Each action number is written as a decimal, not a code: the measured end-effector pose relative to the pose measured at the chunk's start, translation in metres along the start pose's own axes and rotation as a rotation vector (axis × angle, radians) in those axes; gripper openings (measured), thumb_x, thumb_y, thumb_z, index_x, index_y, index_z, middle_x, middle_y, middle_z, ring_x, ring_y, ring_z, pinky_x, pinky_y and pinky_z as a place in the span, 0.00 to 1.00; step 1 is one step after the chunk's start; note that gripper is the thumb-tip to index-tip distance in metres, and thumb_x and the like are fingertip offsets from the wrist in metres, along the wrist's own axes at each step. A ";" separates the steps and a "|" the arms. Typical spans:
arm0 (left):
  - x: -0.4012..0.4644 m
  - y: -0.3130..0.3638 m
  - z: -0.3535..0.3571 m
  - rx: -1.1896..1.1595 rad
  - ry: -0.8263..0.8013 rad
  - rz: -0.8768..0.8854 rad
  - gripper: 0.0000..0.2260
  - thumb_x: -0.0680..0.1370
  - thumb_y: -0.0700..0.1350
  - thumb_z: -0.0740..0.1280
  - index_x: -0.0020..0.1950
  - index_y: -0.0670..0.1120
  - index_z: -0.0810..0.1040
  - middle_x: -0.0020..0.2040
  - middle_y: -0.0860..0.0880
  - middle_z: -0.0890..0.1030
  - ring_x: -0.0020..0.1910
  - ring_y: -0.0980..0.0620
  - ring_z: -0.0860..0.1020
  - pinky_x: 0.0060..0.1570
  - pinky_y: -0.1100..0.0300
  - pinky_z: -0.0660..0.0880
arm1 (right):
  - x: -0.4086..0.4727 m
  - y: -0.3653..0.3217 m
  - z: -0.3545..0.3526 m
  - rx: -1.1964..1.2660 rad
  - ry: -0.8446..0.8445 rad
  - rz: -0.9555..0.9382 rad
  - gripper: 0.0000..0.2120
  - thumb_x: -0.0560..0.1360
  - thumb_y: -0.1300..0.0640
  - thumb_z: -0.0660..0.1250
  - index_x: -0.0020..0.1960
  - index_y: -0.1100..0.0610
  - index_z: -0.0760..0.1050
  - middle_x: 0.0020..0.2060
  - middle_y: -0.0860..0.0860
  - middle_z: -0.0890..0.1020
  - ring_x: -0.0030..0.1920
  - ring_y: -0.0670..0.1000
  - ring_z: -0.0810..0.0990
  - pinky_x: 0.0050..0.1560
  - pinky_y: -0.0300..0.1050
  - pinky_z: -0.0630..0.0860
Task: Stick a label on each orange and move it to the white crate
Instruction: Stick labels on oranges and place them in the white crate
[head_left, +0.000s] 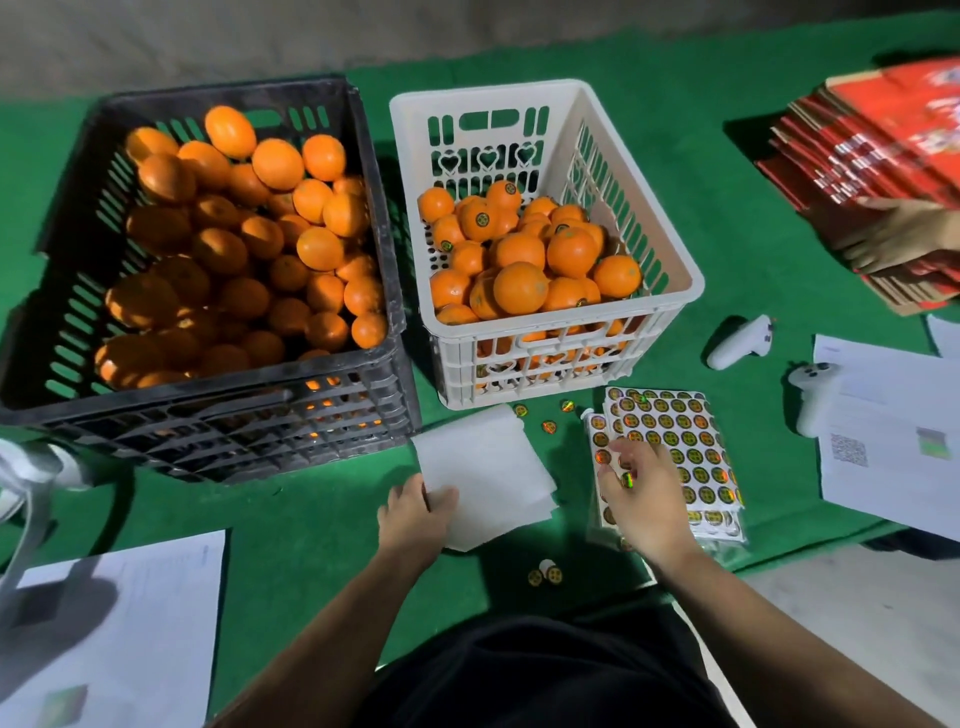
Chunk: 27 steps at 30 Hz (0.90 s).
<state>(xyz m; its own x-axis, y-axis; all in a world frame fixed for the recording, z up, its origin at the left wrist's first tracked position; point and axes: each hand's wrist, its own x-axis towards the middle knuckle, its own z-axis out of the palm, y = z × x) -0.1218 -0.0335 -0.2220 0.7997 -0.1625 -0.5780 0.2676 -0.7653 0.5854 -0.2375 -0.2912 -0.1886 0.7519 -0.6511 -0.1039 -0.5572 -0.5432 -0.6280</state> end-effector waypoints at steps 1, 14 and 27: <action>0.000 -0.001 0.000 0.041 -0.024 -0.008 0.20 0.84 0.58 0.63 0.70 0.46 0.73 0.60 0.45 0.71 0.60 0.42 0.69 0.62 0.48 0.69 | 0.004 0.008 -0.003 -0.149 0.016 -0.011 0.24 0.77 0.55 0.75 0.71 0.57 0.75 0.63 0.59 0.76 0.63 0.61 0.75 0.64 0.56 0.73; -0.026 0.000 0.000 -0.005 0.128 0.025 0.33 0.83 0.54 0.68 0.84 0.54 0.57 0.72 0.43 0.63 0.69 0.41 0.63 0.74 0.40 0.60 | 0.020 0.045 -0.021 -0.216 -0.058 -0.078 0.25 0.78 0.42 0.73 0.69 0.56 0.79 0.59 0.56 0.81 0.58 0.61 0.78 0.59 0.56 0.76; -0.062 0.097 -0.001 -0.796 -0.561 0.080 0.22 0.74 0.64 0.76 0.64 0.60 0.75 0.59 0.58 0.87 0.58 0.52 0.86 0.58 0.59 0.82 | -0.026 -0.040 -0.028 -0.067 0.062 -0.633 0.10 0.81 0.55 0.68 0.56 0.59 0.84 0.54 0.52 0.82 0.52 0.53 0.80 0.53 0.50 0.76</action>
<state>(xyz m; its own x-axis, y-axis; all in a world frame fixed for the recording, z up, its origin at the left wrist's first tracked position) -0.1445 -0.0971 -0.1285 0.5149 -0.6258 -0.5859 0.6732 -0.1280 0.7283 -0.2442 -0.2674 -0.1388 0.9221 -0.2218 0.3170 -0.0347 -0.8634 -0.5033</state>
